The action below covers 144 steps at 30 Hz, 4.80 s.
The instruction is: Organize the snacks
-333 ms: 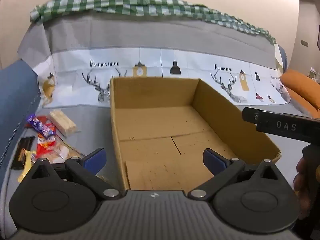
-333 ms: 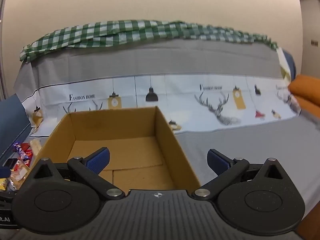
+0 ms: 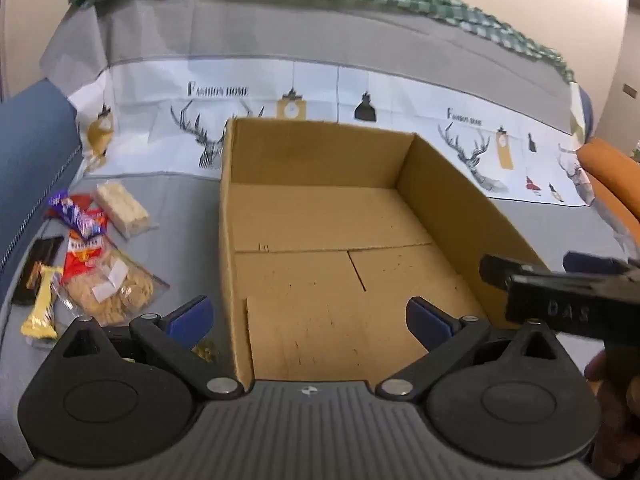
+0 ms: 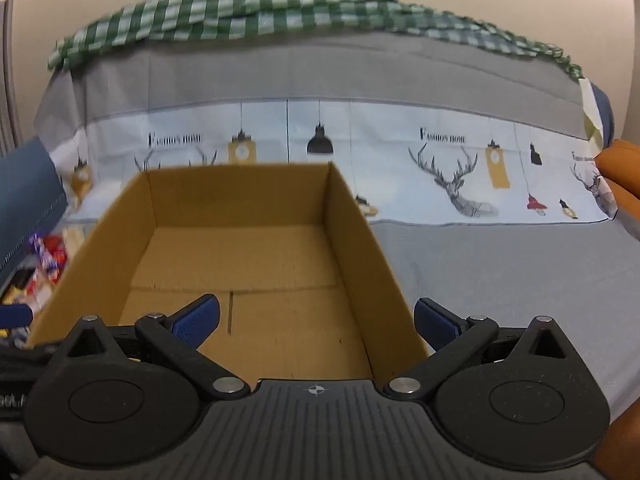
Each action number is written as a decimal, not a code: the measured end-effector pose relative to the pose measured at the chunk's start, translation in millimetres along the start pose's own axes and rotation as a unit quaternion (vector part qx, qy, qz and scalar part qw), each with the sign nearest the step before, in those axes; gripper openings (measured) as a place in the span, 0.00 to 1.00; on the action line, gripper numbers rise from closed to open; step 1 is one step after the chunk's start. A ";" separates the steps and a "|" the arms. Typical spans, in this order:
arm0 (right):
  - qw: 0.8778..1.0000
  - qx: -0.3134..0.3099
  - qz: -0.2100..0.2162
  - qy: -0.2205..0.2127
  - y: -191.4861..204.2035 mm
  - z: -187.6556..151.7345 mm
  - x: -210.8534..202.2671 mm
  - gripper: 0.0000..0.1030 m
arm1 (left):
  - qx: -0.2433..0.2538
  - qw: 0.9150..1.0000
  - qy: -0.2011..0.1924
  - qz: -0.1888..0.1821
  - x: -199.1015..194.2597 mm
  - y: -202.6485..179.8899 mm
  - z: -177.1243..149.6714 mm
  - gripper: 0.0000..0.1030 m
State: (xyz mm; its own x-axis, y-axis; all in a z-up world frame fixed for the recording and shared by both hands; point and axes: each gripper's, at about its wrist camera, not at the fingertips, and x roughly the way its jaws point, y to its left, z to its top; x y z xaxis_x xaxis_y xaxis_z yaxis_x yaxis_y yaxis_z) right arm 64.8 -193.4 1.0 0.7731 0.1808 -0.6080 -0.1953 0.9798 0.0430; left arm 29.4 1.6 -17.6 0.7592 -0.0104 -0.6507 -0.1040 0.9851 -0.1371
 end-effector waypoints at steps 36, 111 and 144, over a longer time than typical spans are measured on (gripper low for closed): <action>1.000 -0.005 0.003 0.021 2.4 5.5 -0.1 0.88 | 0.004 1.000 -0.002 0.000 -1.8 -4.1 1.9 1.00; 0.915 -0.237 0.328 -0.008 260.4 -72.8 -20.1 0.39 | -0.070 0.997 0.027 0.014 -1.4 261.6 19.5 0.21; 0.909 -0.232 0.346 -0.002 241.7 -88.0 7.2 0.17 | -0.059 0.993 0.034 0.100 24.7 254.2 15.4 0.13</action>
State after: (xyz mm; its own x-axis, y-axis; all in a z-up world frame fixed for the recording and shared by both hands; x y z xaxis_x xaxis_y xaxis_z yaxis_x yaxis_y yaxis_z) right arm -30.0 37.2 -62.7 0.3704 0.7410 -0.5601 -0.8686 0.4899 0.0738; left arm 31.7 254.5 -57.0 0.6707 0.1683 -0.7224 -0.3261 0.9416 -0.0834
